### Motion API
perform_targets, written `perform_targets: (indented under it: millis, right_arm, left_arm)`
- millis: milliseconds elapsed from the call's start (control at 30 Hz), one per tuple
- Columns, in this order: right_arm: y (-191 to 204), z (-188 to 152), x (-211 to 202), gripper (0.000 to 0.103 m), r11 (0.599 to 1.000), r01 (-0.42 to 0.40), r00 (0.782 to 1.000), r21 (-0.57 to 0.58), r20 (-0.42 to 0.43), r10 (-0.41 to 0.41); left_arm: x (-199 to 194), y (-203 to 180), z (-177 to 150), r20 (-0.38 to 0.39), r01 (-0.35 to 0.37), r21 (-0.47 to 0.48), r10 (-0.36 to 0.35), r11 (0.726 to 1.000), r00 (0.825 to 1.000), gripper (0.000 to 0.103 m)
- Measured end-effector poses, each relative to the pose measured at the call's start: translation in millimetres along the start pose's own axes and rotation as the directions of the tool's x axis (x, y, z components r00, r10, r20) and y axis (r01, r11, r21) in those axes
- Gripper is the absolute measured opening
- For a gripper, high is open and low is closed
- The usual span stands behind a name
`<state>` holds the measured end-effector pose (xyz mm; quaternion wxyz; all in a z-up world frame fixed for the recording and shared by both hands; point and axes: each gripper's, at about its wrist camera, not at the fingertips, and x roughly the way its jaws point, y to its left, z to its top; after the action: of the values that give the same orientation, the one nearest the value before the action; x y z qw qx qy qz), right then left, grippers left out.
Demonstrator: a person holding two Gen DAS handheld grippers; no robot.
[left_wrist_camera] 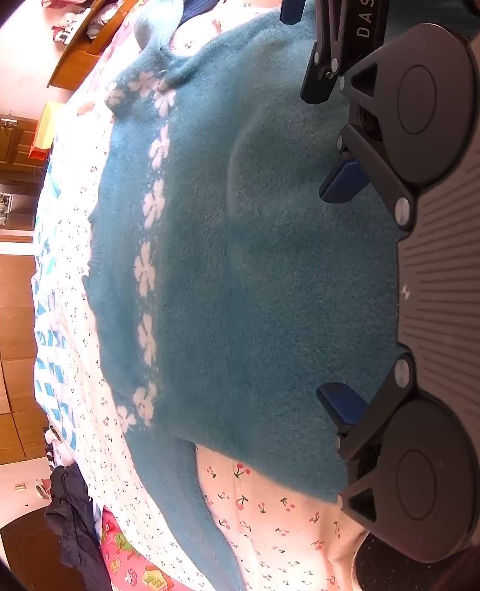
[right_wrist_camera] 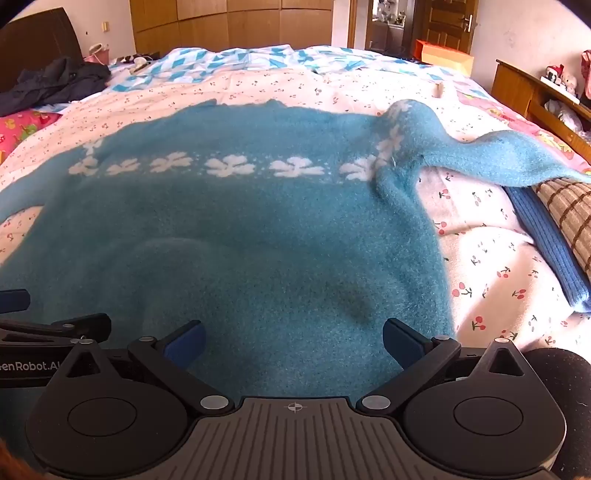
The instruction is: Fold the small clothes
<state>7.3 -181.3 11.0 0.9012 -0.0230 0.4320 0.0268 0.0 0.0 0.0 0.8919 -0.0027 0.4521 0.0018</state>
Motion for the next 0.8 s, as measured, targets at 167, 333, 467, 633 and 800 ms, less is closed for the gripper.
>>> perform_targets:
  millis: [167, 333, 467, 633, 800]
  right_arm:
    - [3, 1, -2, 0.102, 1.000, -0.006, 1.000, 0.002, -0.001, 0.006]
    - [0, -1, 4, 0.102, 1.000, -0.001, 1.000, 0.001, -0.014, 0.001]
    - [-7, -1, 8, 0.102, 1.000, 0.000, 1.000, -0.001, -0.025, 0.000]
    - [-2, -4, 6, 0.102, 1.000, 0.010, 1.000, -0.009, -0.028, -0.011]
    - [-1, -5, 9, 0.102, 1.000, 0.006, 0.999, -0.016, -0.039, -0.006]
  left_arm:
    - [0, 1, 0, -0.004, 0.005, -0.007, -0.005, 1.000, 1.000, 0.103]
    - [1, -1, -2, -0.015, 0.003, -0.011, -0.003, 1.000, 1.000, 0.103]
    - [8, 1, -2, -0.042, 0.012, -0.018, -0.012, 1.000, 0.999, 0.103]
    - [11, 1, -4, -0.056, 0.010, -0.025, -0.011, 1.000, 0.998, 0.103]
    - [14, -1, -6, -0.070, 0.004, -0.022, -0.006, 1.000, 0.998, 0.103]
